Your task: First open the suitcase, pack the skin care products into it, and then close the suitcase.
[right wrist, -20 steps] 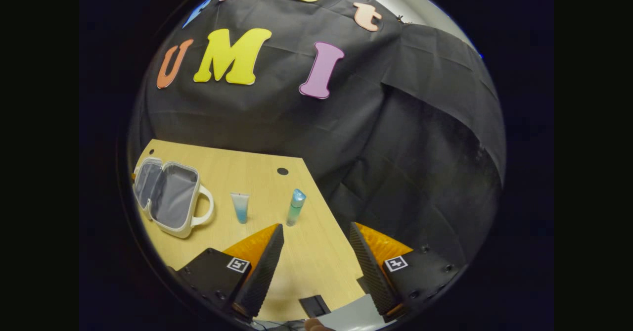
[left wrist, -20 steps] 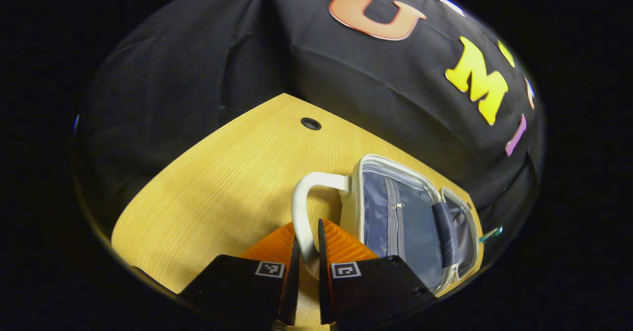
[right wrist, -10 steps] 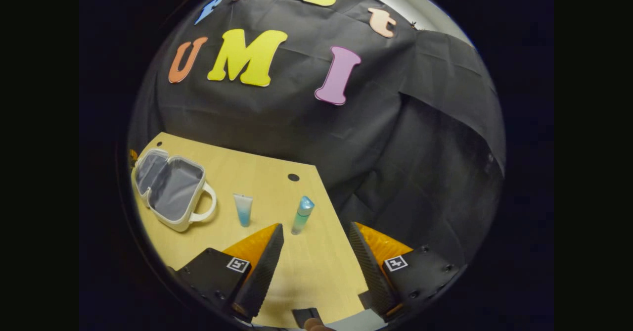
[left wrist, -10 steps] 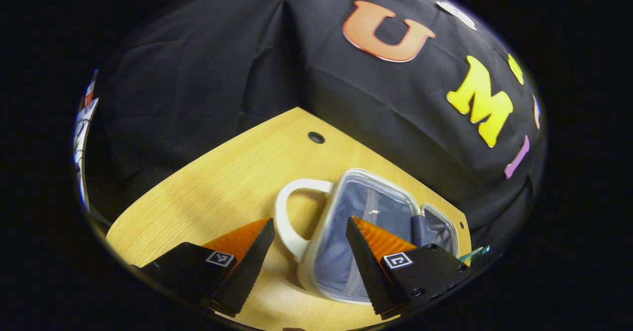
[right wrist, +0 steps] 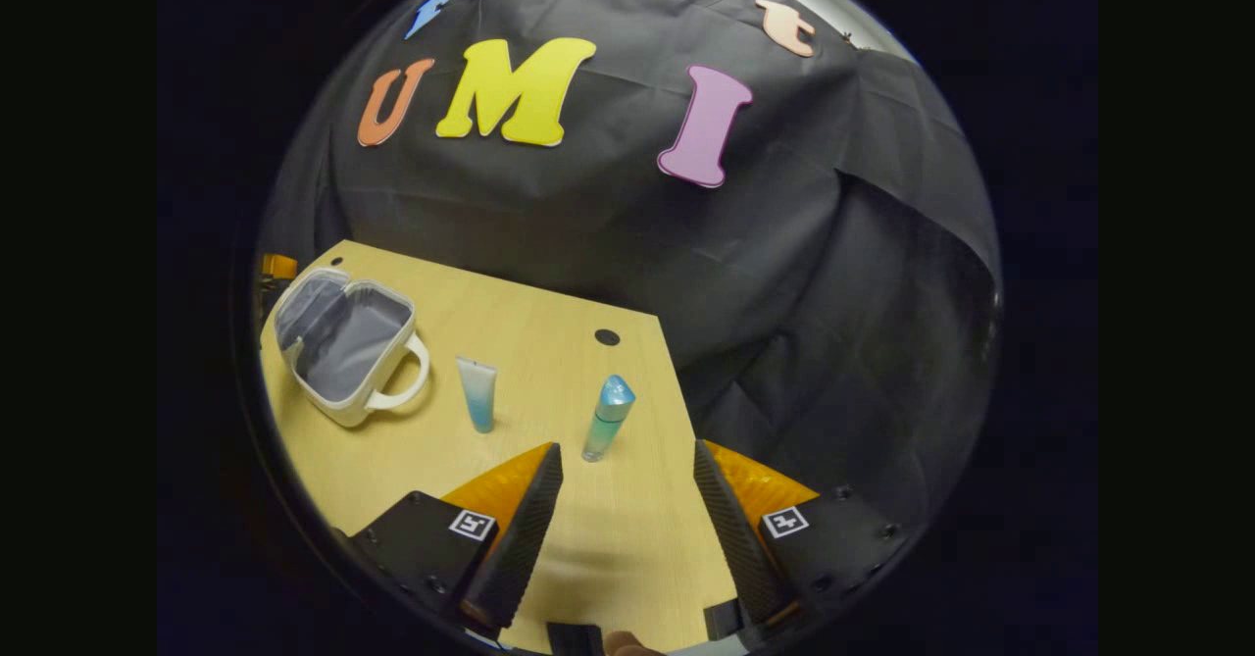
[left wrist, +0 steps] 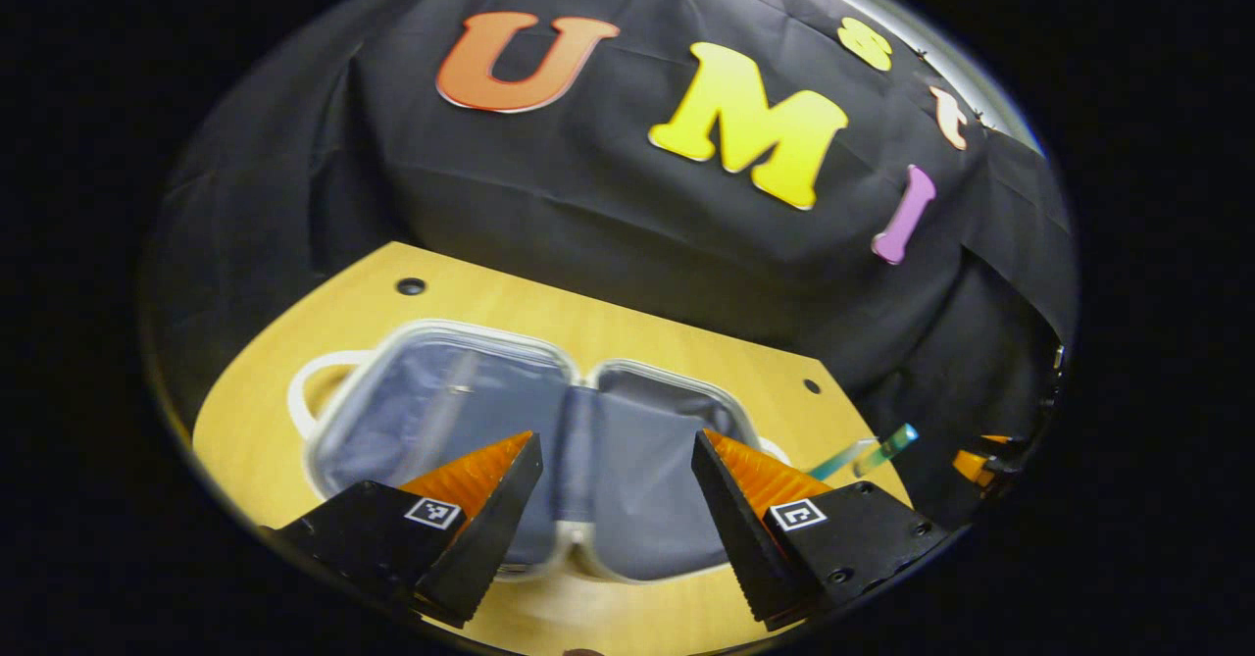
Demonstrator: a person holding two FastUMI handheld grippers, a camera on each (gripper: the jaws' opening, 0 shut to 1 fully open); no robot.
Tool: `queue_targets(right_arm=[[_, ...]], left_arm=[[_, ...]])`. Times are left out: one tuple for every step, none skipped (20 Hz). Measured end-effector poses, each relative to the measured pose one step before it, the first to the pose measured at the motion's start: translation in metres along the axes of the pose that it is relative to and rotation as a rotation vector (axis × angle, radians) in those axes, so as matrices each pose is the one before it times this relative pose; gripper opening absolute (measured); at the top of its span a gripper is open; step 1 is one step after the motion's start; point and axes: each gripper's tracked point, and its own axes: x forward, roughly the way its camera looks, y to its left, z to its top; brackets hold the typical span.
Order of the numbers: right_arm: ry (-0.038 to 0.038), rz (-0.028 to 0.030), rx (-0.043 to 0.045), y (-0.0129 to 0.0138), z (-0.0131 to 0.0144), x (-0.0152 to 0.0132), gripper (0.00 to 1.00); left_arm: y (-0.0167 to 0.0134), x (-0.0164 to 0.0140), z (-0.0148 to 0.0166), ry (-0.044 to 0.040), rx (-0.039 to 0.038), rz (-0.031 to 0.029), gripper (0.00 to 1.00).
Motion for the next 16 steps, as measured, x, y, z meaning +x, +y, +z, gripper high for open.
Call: queue_targets(right_arm=[[0.00245,0.00742,-0.00119,-0.004,-0.00116,0.00245,0.8],[0.00355,0.0077,-0.00276,-0.00513,-0.00222,0.00368,0.8],[0.00459,0.00695,-0.00318,-0.00486,-0.00239,0.00361,0.8],[0.00535,0.00684,-0.00188,-0.00435,-0.00178,0.00277,0.8],[0.00668,0.00562,-0.00131,-0.00401,-0.00264,0.00337,0.8],[0.00462,0.00563,-0.00126,-0.004,-0.00138,0.00399,0.8],[0.00368,0.00744,-0.00174,-0.00454,-0.0024,0.00251,0.8],[0.0039,0.0021,-0.00063,-0.00413,-0.00168,0.00139,0.8],[0.00702,0.00453,0.00156,-0.0056,-0.00327,0.00343,0.8],[0.00768,0.00383,0.00156,-0.00396,-0.00297,0.00198,0.8],[0.01081,0.00338,-0.00192,-0.00432,-0.00619,0.00288,0.8],[0.00915,0.0015,-0.0043,-0.00294,-0.00353,0.00209,0.8],[0.00794,0.00352,-0.00885,-0.00351,-0.00538,0.00145,0.8],[0.00022,-0.00001,-0.01057,-0.00351,-0.00232,0.0035,0.8],[0.00419,-0.00111,-0.01286,-0.0044,-0.00463,0.00556,0.8],[0.00743,0.00676,-0.00539,-0.00158,-0.00513,0.00511,0.8]], left_arm=[[-0.0252,0.00938,-0.00721,0.01224,0.01514,-0.03147,0.98],[-0.02292,0.00896,-0.00601,0.01622,0.01228,-0.03206,0.99],[-0.02472,0.01185,-0.00797,0.02067,0.00854,-0.03889,0.98],[-0.01763,0.00776,-0.00628,0.01733,0.00947,-0.02914,0.98],[-0.02218,0.01311,-0.00892,0.02231,0.01864,-0.0338,0.98],[-0.01737,0.01093,-0.00595,0.01693,0.02016,-0.02281,0.98],[-0.01645,0.01541,-0.00575,0.01726,0.02322,-0.01912,0.98],[-0.01382,0.01267,-0.00414,0.01761,0.0257,-0.01816,0.99],[-0.01173,0.01365,-0.0033,0.01506,0.02532,-0.01214,0.99],[-0.01057,0.01371,-0.00343,0.01097,0.02015,-0.0131,0.99],[-0.01203,0.01033,-0.00424,0.01747,0.01408,-0.02112,0.99],[-0.01065,0.01281,-0.00507,0.01742,0.016,-0.02254,0.99],[-0.00969,0.01159,-0.00508,0.01473,0.02598,-0.02141,0.99],[-0.00828,0.01264,-0.00535,0.01217,0.03457,-0.01585,0.98],[-0.00415,0.01318,-0.00543,0.00863,0.03752,0.0041,0.99],[-0.00387,0.01072,-0.00543,0.01581,0.02452,0.00245,0.99]])
